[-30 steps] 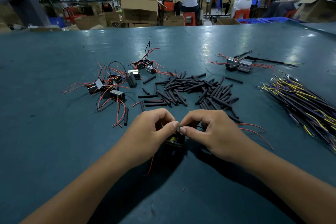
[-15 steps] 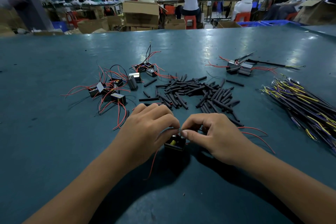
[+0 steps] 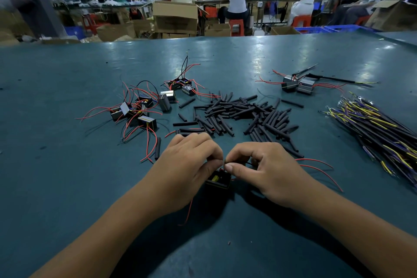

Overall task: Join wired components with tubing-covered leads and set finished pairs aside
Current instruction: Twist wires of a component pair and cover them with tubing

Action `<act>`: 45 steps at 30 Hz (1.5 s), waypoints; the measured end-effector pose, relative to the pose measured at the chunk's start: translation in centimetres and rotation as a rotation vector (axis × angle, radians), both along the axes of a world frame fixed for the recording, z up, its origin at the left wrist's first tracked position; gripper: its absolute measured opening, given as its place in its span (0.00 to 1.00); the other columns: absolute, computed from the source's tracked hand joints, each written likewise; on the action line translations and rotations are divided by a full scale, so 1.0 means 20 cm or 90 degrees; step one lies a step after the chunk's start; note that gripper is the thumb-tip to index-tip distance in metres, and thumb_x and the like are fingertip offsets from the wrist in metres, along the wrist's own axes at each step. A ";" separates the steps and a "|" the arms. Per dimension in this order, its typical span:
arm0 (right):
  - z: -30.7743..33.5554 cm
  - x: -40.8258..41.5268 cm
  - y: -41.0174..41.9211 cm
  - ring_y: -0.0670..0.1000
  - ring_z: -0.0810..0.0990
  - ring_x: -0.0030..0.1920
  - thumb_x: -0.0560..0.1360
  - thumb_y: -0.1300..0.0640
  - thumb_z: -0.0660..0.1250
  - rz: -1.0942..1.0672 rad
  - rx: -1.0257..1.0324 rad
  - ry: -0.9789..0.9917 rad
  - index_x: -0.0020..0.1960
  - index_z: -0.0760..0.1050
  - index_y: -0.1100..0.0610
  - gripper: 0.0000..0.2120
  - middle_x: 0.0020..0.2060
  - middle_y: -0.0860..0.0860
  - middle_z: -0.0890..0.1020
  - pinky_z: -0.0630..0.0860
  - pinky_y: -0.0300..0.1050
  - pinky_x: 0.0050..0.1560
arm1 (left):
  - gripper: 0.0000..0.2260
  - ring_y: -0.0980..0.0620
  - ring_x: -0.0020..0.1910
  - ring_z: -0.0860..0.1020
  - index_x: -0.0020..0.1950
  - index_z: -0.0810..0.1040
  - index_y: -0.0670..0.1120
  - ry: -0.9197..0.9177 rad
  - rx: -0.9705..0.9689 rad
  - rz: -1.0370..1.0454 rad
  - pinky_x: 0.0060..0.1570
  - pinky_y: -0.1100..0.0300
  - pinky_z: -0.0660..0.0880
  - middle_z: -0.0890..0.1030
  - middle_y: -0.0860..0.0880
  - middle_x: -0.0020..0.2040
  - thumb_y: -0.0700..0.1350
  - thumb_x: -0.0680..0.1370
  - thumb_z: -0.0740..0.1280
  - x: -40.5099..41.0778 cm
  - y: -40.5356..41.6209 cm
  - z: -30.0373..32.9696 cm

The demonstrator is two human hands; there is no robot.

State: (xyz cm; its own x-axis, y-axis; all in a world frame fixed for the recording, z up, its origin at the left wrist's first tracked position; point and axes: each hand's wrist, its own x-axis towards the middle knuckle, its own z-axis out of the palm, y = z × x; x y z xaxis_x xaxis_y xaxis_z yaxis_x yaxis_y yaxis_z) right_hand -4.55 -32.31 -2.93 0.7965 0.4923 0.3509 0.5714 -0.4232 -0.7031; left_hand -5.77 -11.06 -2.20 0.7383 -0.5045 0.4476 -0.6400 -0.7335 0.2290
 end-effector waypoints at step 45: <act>0.07 0.68 0.10 0.54 0.76 0.56 0.78 0.43 0.67 -0.060 -0.513 -0.140 0.62 0.77 0.48 0.16 0.51 0.50 0.77 0.75 0.51 0.55 | 0.05 0.55 0.38 0.75 0.44 0.81 0.44 0.519 -0.449 -0.032 0.42 0.62 0.71 0.81 0.50 0.38 0.44 0.78 0.71 -0.03 -0.02 -0.01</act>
